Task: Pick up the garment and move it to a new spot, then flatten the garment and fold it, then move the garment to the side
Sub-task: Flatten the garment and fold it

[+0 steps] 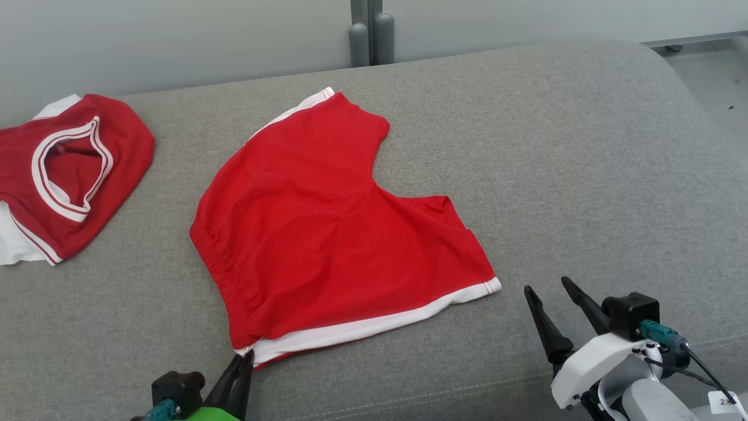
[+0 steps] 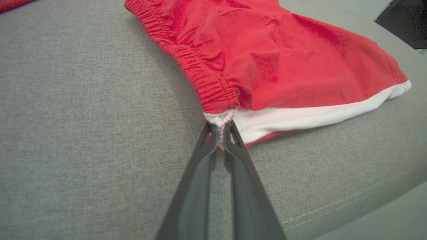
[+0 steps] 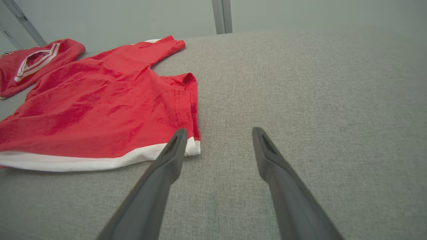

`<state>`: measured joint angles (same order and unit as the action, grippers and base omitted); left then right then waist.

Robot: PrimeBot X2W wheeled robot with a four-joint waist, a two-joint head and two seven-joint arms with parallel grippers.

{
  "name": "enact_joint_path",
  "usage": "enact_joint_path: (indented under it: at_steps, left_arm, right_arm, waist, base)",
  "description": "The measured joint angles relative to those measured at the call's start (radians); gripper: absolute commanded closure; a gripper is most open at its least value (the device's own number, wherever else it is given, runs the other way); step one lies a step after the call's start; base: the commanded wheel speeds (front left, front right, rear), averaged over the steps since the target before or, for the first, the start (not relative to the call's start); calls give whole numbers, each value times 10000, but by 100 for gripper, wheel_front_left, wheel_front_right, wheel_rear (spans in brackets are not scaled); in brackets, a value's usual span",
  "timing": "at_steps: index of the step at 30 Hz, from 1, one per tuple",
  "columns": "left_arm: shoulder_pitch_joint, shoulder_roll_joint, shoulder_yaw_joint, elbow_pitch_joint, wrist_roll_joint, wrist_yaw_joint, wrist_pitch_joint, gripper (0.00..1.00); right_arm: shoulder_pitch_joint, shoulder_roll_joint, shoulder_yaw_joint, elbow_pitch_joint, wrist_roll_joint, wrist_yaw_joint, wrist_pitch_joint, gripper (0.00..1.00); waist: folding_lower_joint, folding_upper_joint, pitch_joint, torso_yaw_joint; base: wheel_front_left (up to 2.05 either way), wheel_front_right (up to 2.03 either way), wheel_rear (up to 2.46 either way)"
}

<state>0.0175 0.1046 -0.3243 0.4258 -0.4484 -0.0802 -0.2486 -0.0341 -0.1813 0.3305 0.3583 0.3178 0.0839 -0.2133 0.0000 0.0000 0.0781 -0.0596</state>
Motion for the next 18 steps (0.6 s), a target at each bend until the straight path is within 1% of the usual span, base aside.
enact_joint_path:
  at_steps: [9, 15, 18]
  left_arm:
    - [-209, -4, 58, -127, 261, 0, 0, 100]
    - [-391, -27, 104, -196, 336, -46, -2, 100]
    - [-488, -73, 96, -209, 341, -75, 0, 100]
  right_arm:
    - [-666, -17, 512, 685, -84, 215, 146, 0]
    - [-1160, -238, 1139, 1216, -663, 301, 265, 0]
    - [-1335, -372, 1283, 1444, -828, 303, 267, 0]
  waist:
    - [0, 0, 192, 192]
    - [0, 0, 426, 360]
    - [0, 0, 536, 464]
  base:
    - [0, 0, 0]
    - [0, 0, 0]
    - [0, 0, 0]
